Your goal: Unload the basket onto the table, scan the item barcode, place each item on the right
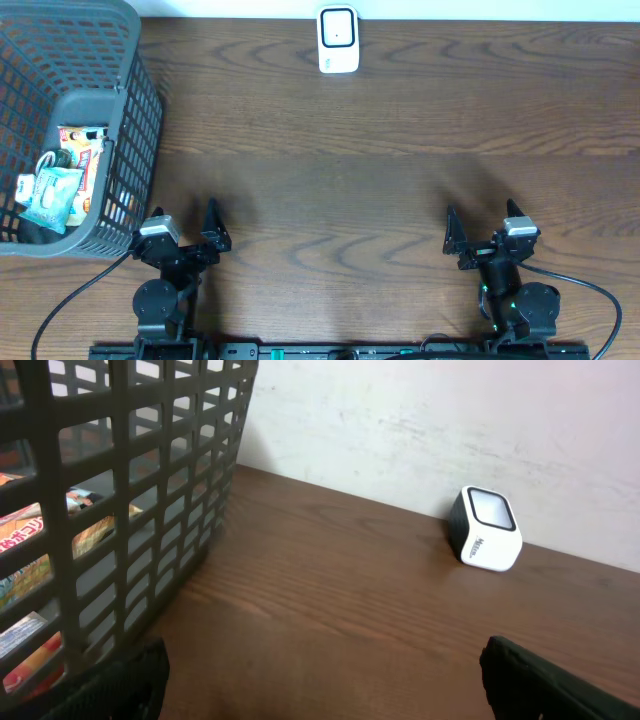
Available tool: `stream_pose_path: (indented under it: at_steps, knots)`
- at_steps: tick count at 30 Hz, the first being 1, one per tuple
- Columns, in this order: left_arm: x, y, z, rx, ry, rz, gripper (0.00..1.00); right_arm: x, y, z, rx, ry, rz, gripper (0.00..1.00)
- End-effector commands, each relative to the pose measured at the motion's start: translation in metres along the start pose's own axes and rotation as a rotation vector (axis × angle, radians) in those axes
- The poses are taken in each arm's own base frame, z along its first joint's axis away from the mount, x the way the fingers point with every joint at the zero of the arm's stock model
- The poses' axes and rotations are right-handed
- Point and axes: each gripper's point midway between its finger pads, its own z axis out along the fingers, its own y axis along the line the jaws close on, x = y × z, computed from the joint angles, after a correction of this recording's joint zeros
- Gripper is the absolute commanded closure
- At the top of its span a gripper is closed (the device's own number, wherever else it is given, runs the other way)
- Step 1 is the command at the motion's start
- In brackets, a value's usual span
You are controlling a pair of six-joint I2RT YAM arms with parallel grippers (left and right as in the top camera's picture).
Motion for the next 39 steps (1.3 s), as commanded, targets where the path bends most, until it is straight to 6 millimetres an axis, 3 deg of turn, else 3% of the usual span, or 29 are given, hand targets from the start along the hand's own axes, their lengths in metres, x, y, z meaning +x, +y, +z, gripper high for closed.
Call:
stream_pose_path:
  at_steps: [1, 24, 25, 28, 29, 35, 39]
  knots:
    - [0.015, 0.007, 0.001, -0.023, 0.04, 0.022, 0.02, 0.0, -0.002, 0.0, 0.009, 0.0, -0.012, 0.01]
    - [0.015, 0.006, 0.001, -0.019, 0.041, 0.017, 0.02, 0.0, -0.002, 0.0, 0.009, 0.0, -0.012, 0.01]
    - [0.016, -0.001, 0.001, 0.019, 0.049, -0.028, 0.02, 0.0, -0.002, 0.0, 0.01, 0.0, -0.012, 0.01]
    - [0.023, -0.068, -0.014, 0.394, 0.181, -0.335, 0.02, 0.0, -0.002, 0.0, 0.01, 0.0, -0.012, 0.01]
    - [0.022, -0.083, -0.021, 0.474, 0.217, -0.407, 0.03, 0.0, -0.002, 0.0, 0.009, 0.0, -0.012, 0.01]
    - [0.016, -0.088, -0.024, 0.504, 0.216, -0.455, 0.02, 0.0, -0.002, 0.0, 0.01, 0.0, -0.012, 0.01]
    - [0.023, -0.087, -0.024, 0.493, 0.245, -0.462, 0.02, 0.0, -0.002, 0.0, 0.01, 0.0, -0.012, 0.01]
